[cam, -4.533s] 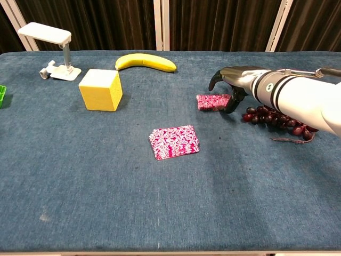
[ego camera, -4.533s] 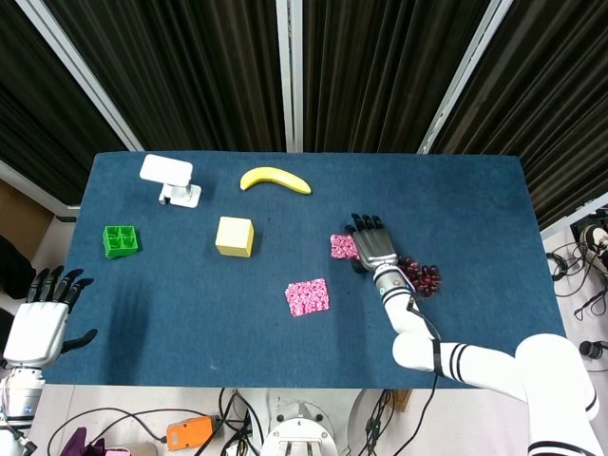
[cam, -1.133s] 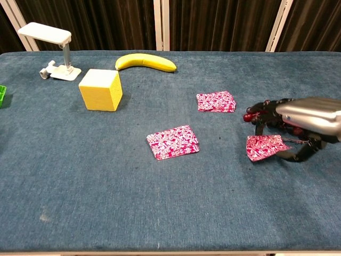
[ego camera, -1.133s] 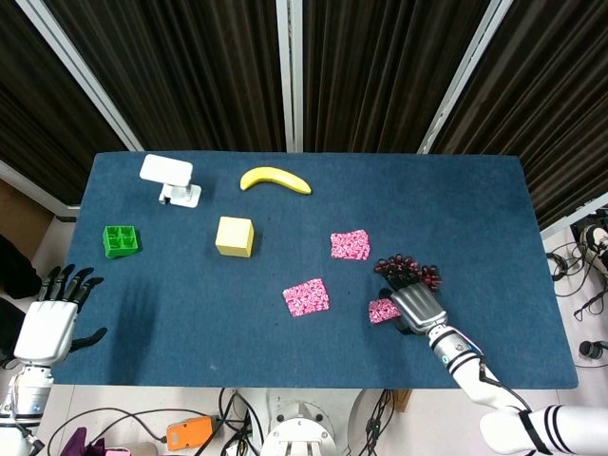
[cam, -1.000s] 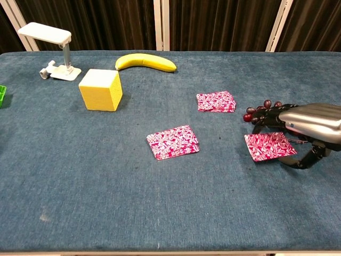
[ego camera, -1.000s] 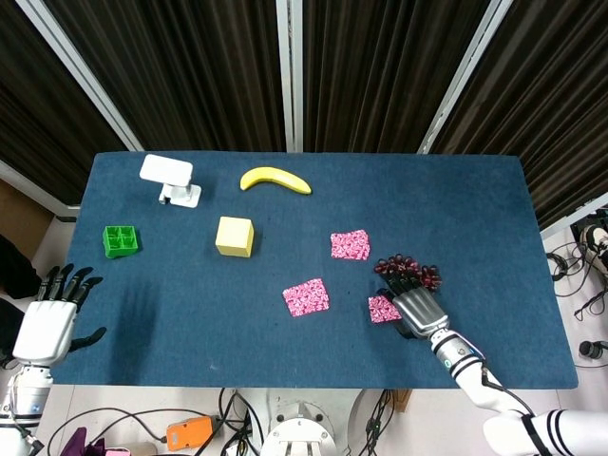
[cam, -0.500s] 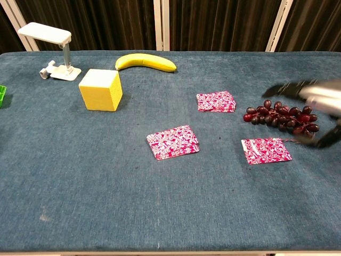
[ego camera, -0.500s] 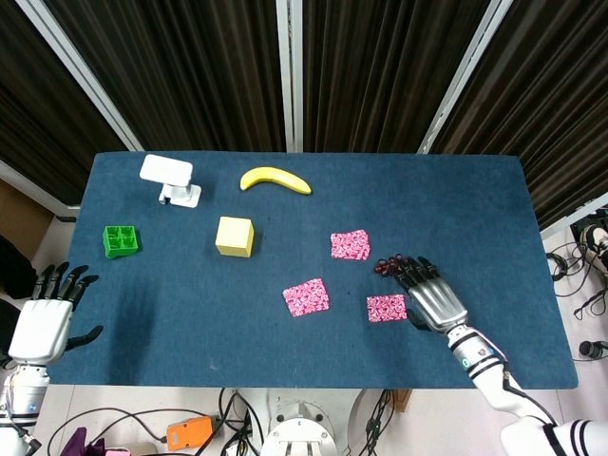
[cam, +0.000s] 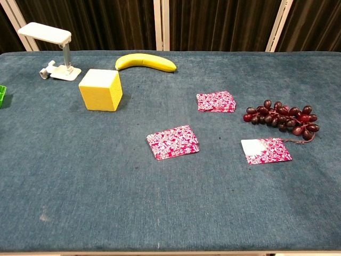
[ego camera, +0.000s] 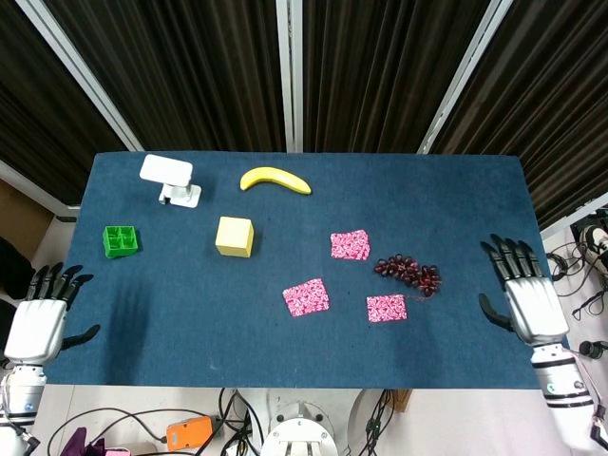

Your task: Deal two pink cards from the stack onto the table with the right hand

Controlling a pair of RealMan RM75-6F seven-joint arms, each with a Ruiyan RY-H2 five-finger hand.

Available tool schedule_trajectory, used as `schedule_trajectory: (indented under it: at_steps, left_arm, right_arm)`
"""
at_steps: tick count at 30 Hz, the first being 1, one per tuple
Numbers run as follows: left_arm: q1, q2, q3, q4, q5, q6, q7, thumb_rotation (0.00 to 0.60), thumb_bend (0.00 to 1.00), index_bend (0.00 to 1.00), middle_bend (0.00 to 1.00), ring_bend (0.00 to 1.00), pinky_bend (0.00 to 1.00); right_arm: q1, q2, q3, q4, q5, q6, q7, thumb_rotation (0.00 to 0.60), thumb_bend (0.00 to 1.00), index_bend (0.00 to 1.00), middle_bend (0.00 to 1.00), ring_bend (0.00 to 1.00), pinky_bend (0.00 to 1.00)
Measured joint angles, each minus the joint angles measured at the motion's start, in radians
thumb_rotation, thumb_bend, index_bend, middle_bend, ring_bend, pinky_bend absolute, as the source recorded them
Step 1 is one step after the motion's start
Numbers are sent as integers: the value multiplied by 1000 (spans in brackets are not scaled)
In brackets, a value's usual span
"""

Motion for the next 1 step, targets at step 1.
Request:
schedule_trajectory:
  at_steps: [1]
  left_arm:
    - [1, -1, 0, 0, -1, 0, 0, 600, 67, 210, 122, 17, 3]
  right_arm:
    - [-21, 3, -1, 8, -11, 22, 24, 600, 560, 99, 55, 0, 0]
